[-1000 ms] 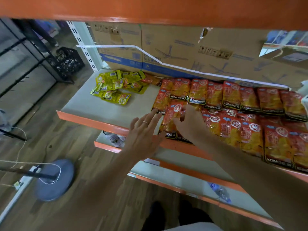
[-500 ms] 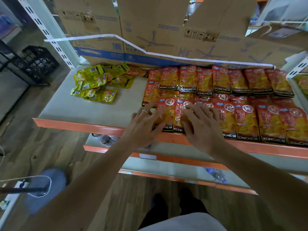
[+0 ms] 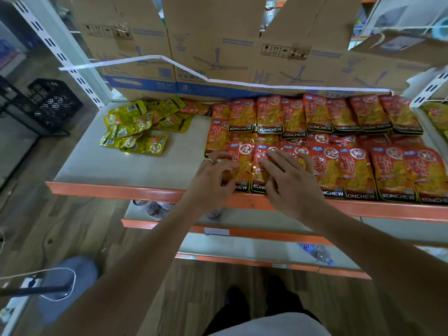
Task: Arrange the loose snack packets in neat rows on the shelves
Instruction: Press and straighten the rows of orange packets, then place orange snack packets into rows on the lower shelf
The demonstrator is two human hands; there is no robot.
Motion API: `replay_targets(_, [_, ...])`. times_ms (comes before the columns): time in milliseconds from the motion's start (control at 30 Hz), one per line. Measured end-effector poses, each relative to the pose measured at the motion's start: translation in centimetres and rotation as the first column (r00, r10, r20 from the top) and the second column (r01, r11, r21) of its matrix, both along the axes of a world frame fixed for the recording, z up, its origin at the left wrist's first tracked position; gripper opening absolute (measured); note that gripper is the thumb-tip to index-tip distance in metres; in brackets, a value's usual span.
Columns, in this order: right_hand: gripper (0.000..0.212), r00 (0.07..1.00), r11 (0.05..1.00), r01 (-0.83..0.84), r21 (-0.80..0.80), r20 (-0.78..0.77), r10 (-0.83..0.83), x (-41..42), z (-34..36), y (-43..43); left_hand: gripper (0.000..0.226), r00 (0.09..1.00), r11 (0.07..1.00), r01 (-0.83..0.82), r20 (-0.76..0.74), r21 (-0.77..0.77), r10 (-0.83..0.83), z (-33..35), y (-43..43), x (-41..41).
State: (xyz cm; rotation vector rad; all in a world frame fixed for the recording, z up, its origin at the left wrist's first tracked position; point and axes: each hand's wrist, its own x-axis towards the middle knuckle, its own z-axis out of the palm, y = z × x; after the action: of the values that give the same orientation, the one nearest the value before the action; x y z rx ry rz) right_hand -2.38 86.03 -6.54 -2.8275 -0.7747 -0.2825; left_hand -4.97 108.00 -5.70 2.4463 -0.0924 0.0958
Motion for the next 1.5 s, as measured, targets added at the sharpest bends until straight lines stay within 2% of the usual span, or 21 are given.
replay_targets(200, [0.051,0.999,0.999,-0.026,0.033,0.027,0.025,-0.1,-0.2,-0.3,0.027,0.999,0.998,-0.047,0.001,-0.037,0.047,0.1,-0.1,0.1])
replay_targets(567, [0.05,0.999,1.0,0.011,-0.016,0.033,-0.011,-0.2,-0.3,-0.1,0.051,0.993,0.992,-0.12,-0.026,-0.032,0.119,0.4,-0.4,0.0])
replay_targets(900, [0.048,0.999,1.0,-0.02,0.02,0.033,0.019,0.1,-0.3,-0.1,0.039,0.994,0.991,-0.111,-0.006,-0.073,0.111,-0.1,-0.4,0.1])
replay_targets(1300, [0.048,0.999,1.0,-0.026,0.003,0.039,0.025,0.0,-0.5,-0.2,0.043,0.997,0.997,-0.072,0.004,0.007,0.072,-0.3,-0.4,-0.3])
replay_targets(1500, [0.052,1.0,0.993,-0.017,0.115,0.021,0.015,-0.3,0.6,-0.4,0.041,0.987,0.99,-0.135,0.077,-0.037,0.138,0.0,-0.5,-0.8])
